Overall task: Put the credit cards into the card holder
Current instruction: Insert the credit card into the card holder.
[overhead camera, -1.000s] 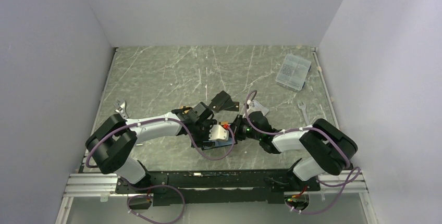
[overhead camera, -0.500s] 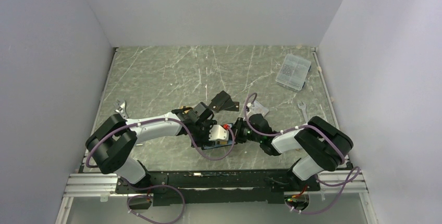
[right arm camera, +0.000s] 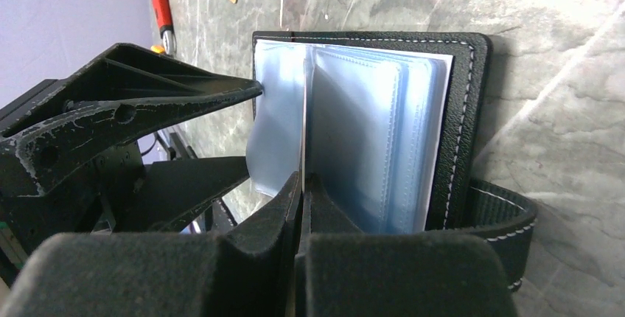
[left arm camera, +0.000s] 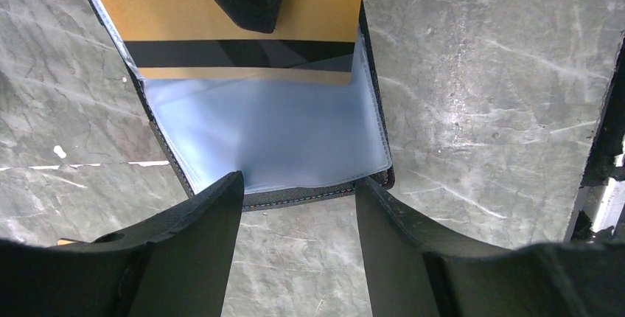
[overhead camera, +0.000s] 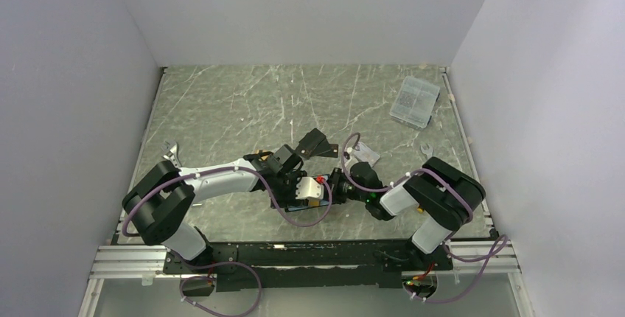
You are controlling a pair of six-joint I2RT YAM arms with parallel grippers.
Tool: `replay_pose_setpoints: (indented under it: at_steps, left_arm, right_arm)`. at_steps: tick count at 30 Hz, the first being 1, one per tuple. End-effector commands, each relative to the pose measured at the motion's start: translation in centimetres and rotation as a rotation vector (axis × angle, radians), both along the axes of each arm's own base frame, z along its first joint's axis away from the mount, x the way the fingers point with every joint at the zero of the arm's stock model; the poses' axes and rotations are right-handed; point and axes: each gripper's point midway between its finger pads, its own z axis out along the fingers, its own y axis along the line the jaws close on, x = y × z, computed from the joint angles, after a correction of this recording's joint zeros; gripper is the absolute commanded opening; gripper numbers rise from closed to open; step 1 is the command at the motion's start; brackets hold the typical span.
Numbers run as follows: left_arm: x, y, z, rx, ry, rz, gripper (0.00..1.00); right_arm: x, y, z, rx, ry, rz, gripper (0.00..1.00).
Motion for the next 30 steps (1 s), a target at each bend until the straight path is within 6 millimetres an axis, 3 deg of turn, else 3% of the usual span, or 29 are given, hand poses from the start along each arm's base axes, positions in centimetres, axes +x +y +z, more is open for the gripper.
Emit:
replay_pose_setpoints:
  at_steps: [1, 14, 30]
  left_arm:
    - [0.9, 0.2, -0.3, 0.034, -0.030, 0.011, 0.61]
    - [1.0, 0.3, -0.5, 0.038, -0.035, 0.007, 0.59]
    - [1.1, 0.3, -0.5, 0.039, -0.039, 0.007, 0.58]
  right_arm:
    - [-0.3, 0.3, -0.9, -0.030, 0.012, 0.038, 0.00]
    - [-0.6, -1.1, -3.7, -0.193, 0.110, 0.126, 0.00]
    - [-1.4, -2.3, -4.4, -0.253, 0.152, 0.185, 0.00]
